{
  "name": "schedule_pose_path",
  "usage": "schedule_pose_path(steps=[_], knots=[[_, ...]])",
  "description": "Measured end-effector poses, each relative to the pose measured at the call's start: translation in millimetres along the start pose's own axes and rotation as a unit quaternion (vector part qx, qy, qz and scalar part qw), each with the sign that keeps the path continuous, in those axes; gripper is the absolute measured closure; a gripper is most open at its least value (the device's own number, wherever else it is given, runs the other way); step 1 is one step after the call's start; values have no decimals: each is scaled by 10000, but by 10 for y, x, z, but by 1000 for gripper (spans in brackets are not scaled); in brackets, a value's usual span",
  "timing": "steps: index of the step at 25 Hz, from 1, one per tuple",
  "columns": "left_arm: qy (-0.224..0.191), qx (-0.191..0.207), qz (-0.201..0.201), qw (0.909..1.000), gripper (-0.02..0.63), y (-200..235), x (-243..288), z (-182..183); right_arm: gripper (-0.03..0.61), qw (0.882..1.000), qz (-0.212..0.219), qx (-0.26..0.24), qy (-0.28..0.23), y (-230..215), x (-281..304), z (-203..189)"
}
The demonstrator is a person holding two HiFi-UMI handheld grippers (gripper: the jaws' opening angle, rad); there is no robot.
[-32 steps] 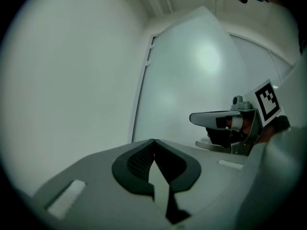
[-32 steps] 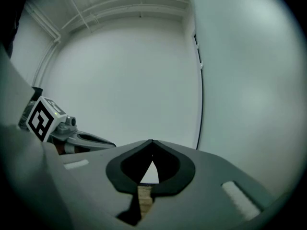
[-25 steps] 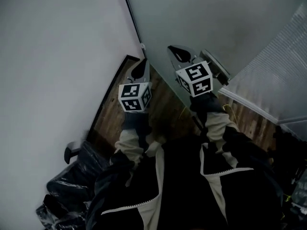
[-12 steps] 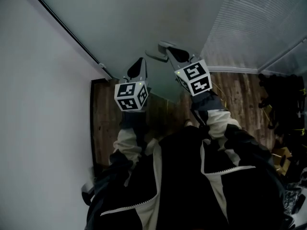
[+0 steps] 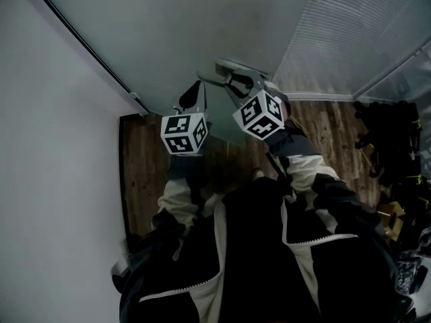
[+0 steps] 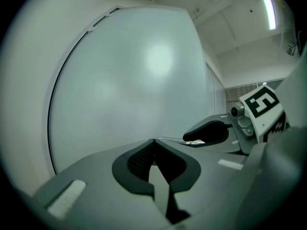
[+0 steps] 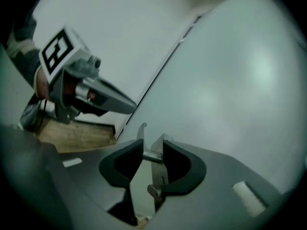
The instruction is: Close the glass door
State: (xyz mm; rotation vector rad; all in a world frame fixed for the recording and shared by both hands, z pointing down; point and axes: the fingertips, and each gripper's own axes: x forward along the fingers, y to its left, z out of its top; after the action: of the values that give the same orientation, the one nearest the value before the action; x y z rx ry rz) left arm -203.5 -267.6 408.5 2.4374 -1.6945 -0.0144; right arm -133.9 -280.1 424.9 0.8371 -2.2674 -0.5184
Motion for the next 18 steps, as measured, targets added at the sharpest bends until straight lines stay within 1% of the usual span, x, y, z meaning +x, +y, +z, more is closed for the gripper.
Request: schedule_pose_path(steps=[1, 2, 3, 4, 5, 6, 9, 11, 13, 14, 15, 18], knots=[[7, -5, 6, 10000, 614, 12, 2, -2, 438, 9982, 5, -559, 230, 51, 63, -37], [18, -7, 8, 10000, 614, 21, 3, -5, 410, 9927, 3, -1107, 469, 95, 133, -81], [36, -1, 8, 10000, 614, 25, 0, -10, 388, 9849, 2, -1586, 690, 129, 205, -124], [63, 31, 9, 10000, 614, 21, -6, -15, 375, 9768, 14, -1956, 874, 157, 271, -162], [100, 102, 12, 9999, 614, 6, -13, -22, 327, 9698, 37, -2217, 1019, 180, 325, -195], [146, 210, 16, 9997, 614, -17, -20, -32, 321, 9638, 52, -2407, 1141, 197, 368, -227], [239, 462, 9, 9986, 614, -68, -41, -58, 309, 9501, 70, -2779, 1418, 249, 453, -304], [231, 484, 5, 9986, 614, -66, -62, -50, 308, 9442, 80, -2918, 1525, 286, 486, -326], [215, 497, 6, 9985, 614, -72, -77, -29, 314, 9370, -9, -3098, 1614, 271, 499, -343], [209, 507, 5, 9985, 614, -81, -81, -21, 391, 9335, -74, -3182, 1653, 247, 502, -354], [205, 518, 3, 9984, 614, -90, -85, -16, 432, 9316, -126, -3222, 1680, 224, 504, -362], [207, 542, -5, 9983, 614, -90, -106, -11, 430, 9322, -192, -3177, 1720, 194, 512, -366]])
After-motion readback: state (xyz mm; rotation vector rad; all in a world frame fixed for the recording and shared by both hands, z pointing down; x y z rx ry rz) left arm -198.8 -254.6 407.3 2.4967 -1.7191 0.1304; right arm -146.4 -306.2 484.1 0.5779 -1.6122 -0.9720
